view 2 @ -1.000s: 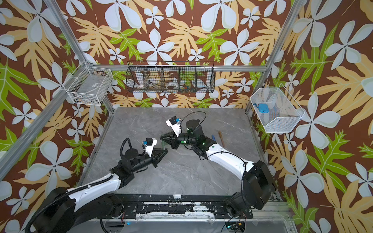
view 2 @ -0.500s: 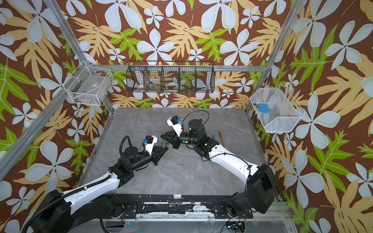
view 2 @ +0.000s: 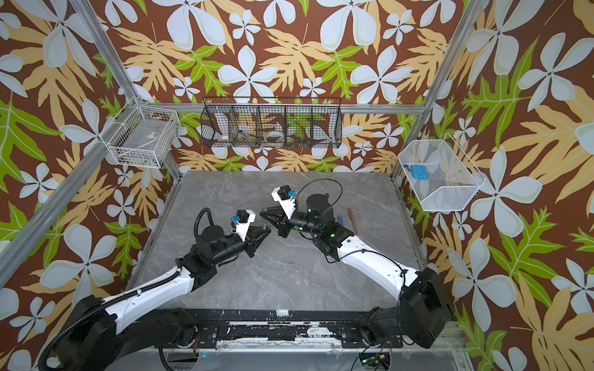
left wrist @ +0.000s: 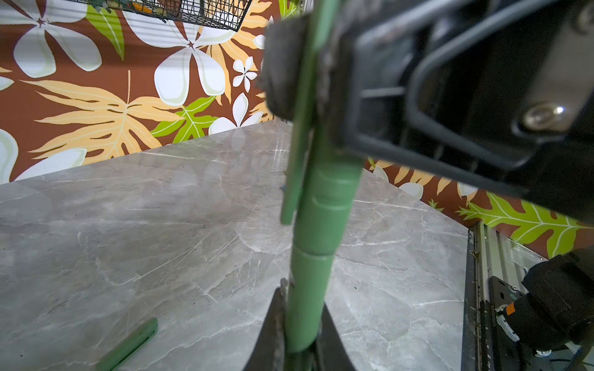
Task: Insert the pens into the pen caps
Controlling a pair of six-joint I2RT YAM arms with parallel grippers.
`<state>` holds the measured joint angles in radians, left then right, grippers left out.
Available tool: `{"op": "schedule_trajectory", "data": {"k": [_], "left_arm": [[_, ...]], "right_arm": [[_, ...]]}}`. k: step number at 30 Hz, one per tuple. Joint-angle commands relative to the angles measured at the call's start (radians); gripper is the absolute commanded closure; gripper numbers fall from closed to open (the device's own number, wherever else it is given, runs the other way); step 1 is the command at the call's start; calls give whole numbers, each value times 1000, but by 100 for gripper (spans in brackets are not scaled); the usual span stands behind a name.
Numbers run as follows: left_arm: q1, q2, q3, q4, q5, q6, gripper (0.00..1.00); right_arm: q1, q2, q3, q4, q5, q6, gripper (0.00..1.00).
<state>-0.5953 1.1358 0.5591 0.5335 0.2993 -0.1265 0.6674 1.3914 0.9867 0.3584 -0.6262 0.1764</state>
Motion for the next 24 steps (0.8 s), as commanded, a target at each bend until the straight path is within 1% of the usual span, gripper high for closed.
{"op": "schedule_trajectory", "data": {"k": [1,5,7,11,13,15,18,20,22,24], "left_arm": [[37,-7,46,547,-215,-120,100],[55,-17,44,594,-222,-134,100],[75,-26,38,626,-211,-168,100],[94,-19,36,683,-149,-233,100],[94,0,39,692,-103,-258,100],[92,24,33,696,-46,-291,100],[85,55,1,662,11,-314,100],[66,65,-28,603,18,-303,100],[36,61,-60,529,2,-274,100],[22,55,-106,498,5,-274,100]], "right_arm": [[9,12,-36,-322,-169,-2,100],[11,19,-58,-323,-179,2,100],[10,15,-76,-320,-174,5,100],[10,2,-97,-288,-152,22,100],[10,-9,-96,-265,-140,33,95],[10,-24,-88,-243,-123,38,85],[9,-49,-72,-243,-96,28,73],[6,-73,-65,-242,-64,24,67],[-1,-105,-69,-225,-38,26,61],[-10,-154,-79,-202,-8,31,57]]}}
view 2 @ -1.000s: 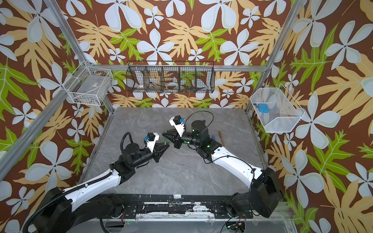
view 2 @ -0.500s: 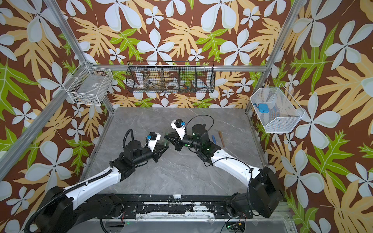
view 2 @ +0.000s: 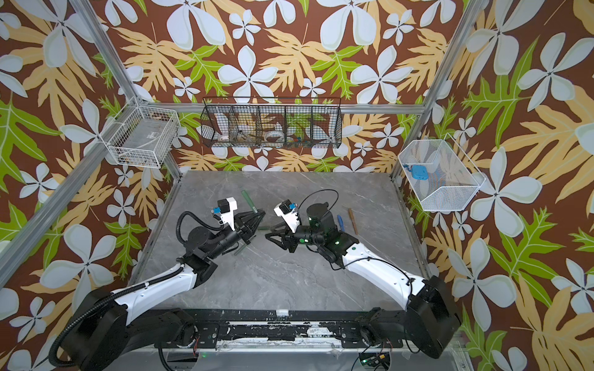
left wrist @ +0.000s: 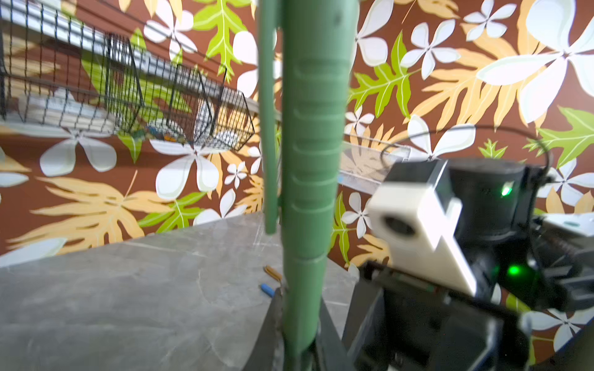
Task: Insert the pens into the pen caps
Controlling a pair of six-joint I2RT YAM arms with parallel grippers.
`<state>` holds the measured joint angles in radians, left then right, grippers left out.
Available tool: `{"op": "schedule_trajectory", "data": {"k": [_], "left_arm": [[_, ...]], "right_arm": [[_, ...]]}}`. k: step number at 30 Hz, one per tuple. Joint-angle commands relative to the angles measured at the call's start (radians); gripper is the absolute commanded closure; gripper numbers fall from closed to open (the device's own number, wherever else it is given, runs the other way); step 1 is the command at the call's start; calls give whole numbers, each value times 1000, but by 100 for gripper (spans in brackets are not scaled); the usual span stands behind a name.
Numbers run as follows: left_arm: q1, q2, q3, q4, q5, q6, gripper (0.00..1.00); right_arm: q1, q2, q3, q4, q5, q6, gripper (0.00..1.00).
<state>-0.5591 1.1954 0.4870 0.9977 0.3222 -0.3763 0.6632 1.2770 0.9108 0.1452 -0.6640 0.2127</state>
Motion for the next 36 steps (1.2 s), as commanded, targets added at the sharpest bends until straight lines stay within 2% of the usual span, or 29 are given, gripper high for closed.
{"op": "schedule_trajectory", "data": {"k": [1,4,7,12,21,26,33,36], "left_arm": [[-13,-5,-59,37,-18,-38,100],[-14,-17,-101,-17,-8,-34,100],[-15,-22,-112,-72,28,-20,100],[-18,-29,-116,-107,105,-16,100],[-22,-48,-136,-111,118,-17,100],[-22,-39,-138,-84,123,-24,100],[-22,-17,-134,-27,144,-45,100],[-22,-8,-131,-13,150,-53,100]], "right_arm": [[-8,-61,-6,14,43,-7,54],[-17,-118,-4,-5,78,-25,46],[-19,-112,43,-82,99,-64,42],[-19,-23,140,-144,26,-86,40],[-39,129,240,-117,-131,-63,38],[-39,174,269,-122,-152,-58,39],[-39,226,291,-117,-177,-51,47],[-39,241,290,-91,-221,-42,50]]}}
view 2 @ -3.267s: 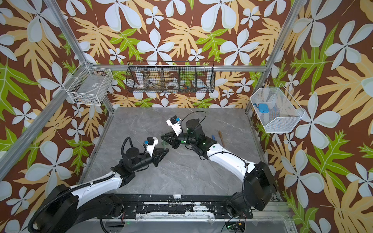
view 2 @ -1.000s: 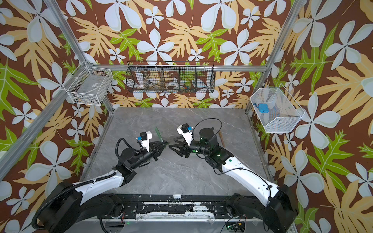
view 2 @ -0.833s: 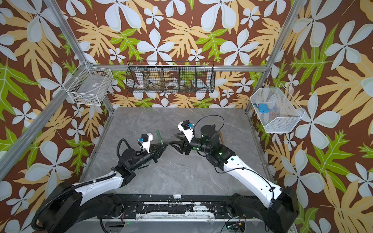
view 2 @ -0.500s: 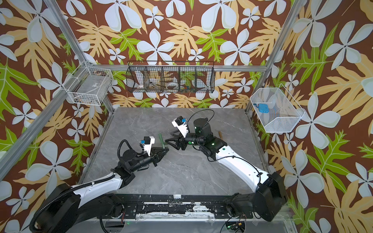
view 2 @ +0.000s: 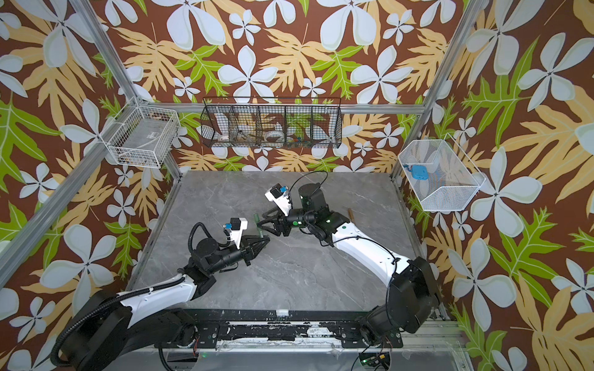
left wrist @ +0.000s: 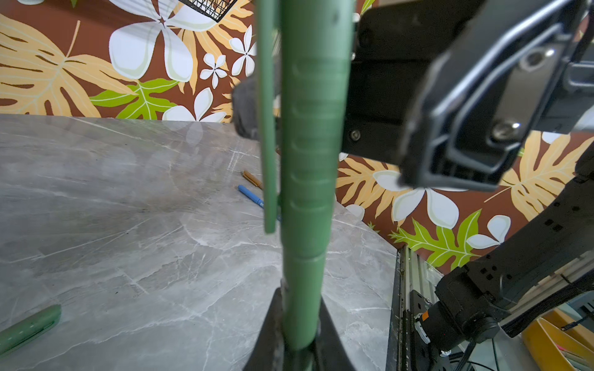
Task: Insert the pens into the pen caps
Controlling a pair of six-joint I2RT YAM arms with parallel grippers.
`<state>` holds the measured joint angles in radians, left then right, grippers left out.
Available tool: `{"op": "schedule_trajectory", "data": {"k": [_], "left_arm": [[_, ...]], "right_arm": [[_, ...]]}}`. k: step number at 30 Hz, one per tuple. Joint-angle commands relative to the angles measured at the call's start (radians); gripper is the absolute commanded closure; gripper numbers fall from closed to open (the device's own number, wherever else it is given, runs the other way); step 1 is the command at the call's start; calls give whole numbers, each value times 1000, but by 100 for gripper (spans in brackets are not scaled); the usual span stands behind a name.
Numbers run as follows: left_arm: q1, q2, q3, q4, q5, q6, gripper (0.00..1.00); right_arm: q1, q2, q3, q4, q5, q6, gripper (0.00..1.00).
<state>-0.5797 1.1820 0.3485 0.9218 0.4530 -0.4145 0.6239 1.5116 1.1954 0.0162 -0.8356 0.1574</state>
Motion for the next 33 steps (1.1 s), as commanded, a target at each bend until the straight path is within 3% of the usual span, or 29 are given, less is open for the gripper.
{"op": "schedule_trajectory", "data": {"k": [1,10,17,28,33], "left_arm": [[-2,7,7,67,22,-16,100],[-2,17,11,68,22,-14,100],[-2,32,24,71,22,-11,100],[-2,19,27,119,-28,-16,100],[-2,14,51,131,-55,-10,100]], "right_arm": [[0,12,9,43,-50,18,52],[0,10,-4,81,-71,42,70],[1,21,4,68,-76,42,75],[0,30,-10,21,-50,22,99],[0,22,-48,13,-34,19,100]]}}
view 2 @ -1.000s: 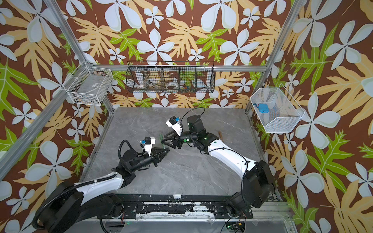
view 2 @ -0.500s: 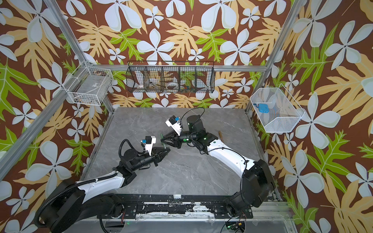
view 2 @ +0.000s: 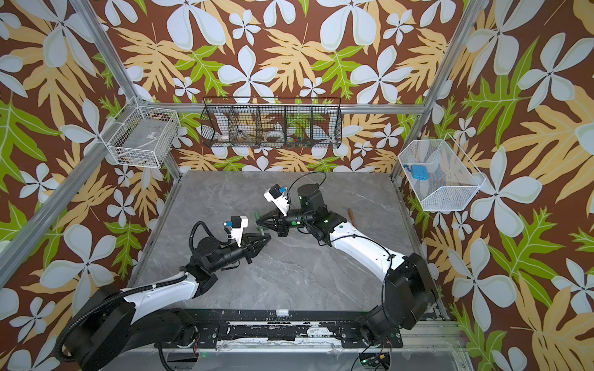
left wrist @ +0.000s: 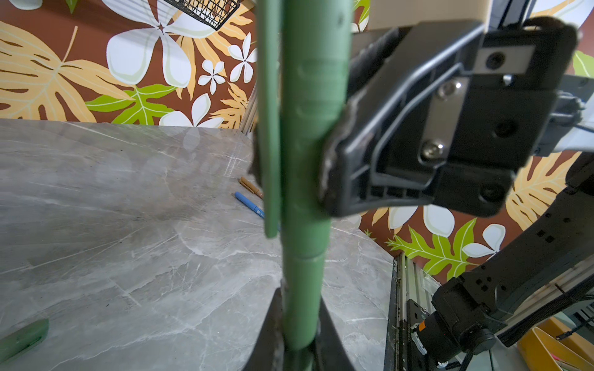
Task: Insert the pens into the pen caps
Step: 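Carry the capped green pen with the right gripper toward the table, then lower the capped green pen onto the table and open the right gripper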
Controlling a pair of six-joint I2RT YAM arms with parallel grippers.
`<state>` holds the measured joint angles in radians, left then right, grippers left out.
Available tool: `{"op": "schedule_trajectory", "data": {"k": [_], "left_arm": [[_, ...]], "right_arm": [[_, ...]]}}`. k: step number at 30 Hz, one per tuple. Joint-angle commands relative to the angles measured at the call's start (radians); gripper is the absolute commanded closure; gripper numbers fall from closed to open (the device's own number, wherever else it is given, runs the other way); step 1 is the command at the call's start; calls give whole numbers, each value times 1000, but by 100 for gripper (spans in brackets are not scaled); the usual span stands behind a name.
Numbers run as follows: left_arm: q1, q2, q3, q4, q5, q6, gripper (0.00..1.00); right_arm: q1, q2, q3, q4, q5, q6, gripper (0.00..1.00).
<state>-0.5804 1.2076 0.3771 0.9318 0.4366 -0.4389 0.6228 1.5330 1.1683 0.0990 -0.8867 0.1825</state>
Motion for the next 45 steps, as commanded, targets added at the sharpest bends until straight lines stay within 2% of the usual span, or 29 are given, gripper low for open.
{"op": "schedule_trajectory", "data": {"k": [1,8,15,20,27,30,34,37,42,45], "left_arm": [[0,-13,26,128,-44,12,100],[20,-35,27,219,-53,-15,100],[22,-42,59,114,-53,29,100],[22,-47,30,79,-71,35,85],[23,-137,10,-87,-183,96,50],[23,-187,3,-152,-251,117,33],[23,-239,3,-253,-345,165,20],[27,-249,13,-315,-395,177,15],[28,-223,5,-300,-378,163,14],[28,-199,-5,-284,-379,155,13]], "right_arm": [[2,0,-30,-73,20,-8,100],[3,-20,-105,-24,51,23,100],[-4,-13,-73,-65,108,18,100],[-28,0,-21,-95,164,44,100],[-107,-28,0,-128,237,94,100],[-145,-43,-5,-170,315,109,100],[-184,-18,17,-345,492,83,100],[-240,-1,-20,-362,480,118,100],[-262,39,-13,-457,586,84,100],[-281,75,9,-501,572,71,100]]}}
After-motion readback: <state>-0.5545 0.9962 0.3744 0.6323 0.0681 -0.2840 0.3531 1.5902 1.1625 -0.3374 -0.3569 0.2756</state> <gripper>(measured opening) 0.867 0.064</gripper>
